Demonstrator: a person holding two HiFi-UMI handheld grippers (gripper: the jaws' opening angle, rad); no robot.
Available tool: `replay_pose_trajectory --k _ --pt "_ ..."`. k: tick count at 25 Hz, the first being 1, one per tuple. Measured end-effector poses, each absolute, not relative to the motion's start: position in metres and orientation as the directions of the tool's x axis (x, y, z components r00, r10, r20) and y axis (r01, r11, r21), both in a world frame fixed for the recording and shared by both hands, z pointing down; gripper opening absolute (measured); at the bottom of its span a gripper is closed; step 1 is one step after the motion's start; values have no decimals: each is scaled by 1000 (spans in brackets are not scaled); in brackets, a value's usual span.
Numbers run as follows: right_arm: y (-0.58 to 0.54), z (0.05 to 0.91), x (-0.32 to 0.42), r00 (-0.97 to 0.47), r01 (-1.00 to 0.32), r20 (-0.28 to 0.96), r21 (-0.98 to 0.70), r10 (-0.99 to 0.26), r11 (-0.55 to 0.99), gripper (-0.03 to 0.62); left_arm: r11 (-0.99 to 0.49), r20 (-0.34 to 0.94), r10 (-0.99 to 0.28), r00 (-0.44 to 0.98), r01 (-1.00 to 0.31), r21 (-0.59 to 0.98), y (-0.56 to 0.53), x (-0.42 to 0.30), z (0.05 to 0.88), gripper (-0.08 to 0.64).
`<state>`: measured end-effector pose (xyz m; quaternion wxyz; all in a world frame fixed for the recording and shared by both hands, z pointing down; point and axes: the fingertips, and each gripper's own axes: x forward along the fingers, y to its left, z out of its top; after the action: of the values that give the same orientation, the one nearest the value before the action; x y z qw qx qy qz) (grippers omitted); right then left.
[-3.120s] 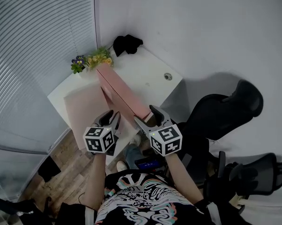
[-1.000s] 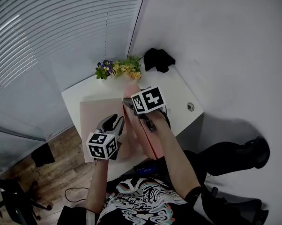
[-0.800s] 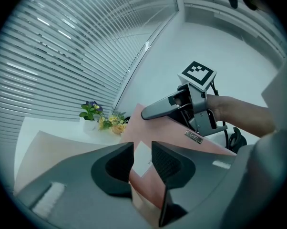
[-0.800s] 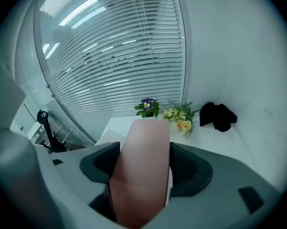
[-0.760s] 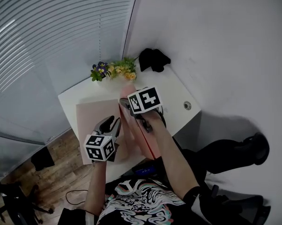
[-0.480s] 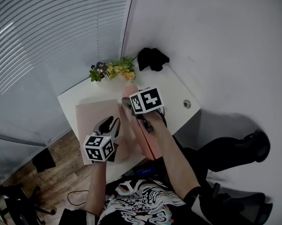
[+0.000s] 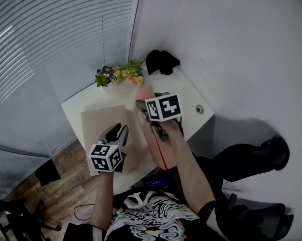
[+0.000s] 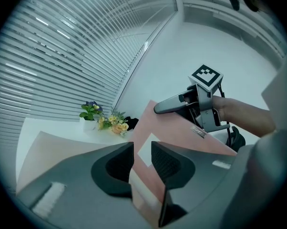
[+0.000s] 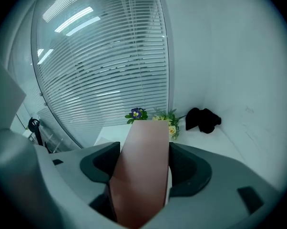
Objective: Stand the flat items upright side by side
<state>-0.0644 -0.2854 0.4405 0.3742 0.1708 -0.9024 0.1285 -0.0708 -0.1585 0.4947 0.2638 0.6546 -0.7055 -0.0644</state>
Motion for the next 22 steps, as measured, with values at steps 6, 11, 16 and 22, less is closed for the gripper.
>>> replay_pose_trajectory --k 6,11,16,22 --pt "-289 427 -63 -687 -422 681 -89 -254 902 321 128 290 -957 5 -890 437 -157 -68 497 114" --pt "-292 412 -59 -711 -436 641 -77 -291 897 321 116 286 -958 13 -895 430 -157 -65 493 112" --pt "-295 402 -54 -734 -449 601 -79 -317 890 320 104 277 -961 19 -900 424 -161 -63 488 110" --pt "-297 382 -45 -768 -469 526 -71 -366 881 319 83 278 -960 39 -907 413 -164 -55 487 109"
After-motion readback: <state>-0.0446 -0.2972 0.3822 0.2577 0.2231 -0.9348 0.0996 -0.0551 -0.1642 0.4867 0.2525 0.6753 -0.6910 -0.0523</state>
